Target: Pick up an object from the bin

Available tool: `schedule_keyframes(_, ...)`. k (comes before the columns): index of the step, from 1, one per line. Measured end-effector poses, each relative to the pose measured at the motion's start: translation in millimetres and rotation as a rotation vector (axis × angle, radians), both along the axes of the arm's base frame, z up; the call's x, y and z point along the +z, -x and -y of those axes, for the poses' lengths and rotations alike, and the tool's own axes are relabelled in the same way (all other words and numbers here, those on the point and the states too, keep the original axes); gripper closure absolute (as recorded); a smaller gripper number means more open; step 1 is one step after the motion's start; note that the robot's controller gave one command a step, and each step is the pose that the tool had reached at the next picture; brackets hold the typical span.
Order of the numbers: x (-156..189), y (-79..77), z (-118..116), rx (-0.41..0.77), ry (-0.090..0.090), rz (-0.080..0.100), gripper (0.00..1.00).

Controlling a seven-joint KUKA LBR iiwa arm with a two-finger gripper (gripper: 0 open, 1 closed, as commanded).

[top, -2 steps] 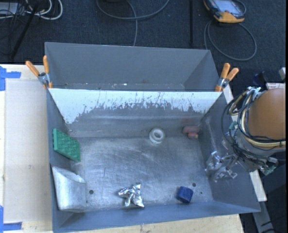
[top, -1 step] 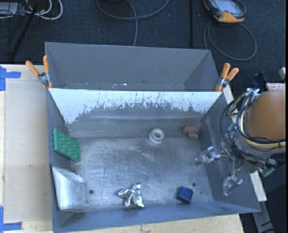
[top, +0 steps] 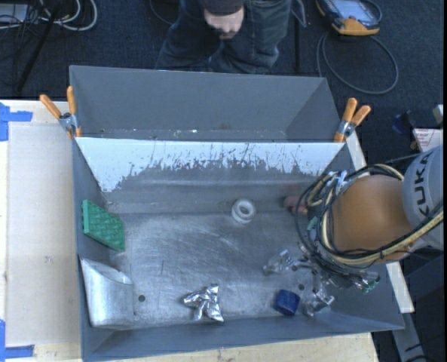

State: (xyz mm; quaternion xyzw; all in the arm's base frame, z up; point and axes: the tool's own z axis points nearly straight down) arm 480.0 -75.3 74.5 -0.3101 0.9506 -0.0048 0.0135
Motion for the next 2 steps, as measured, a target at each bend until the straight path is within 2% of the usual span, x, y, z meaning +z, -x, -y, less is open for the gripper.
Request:
schedule_keyframes(1,0,5.3,1,-0.005,0.000,-0.020,1.00)
schedule_keyframes(2,145,-5.8,12,0.030,0.001,-0.021,1.00)
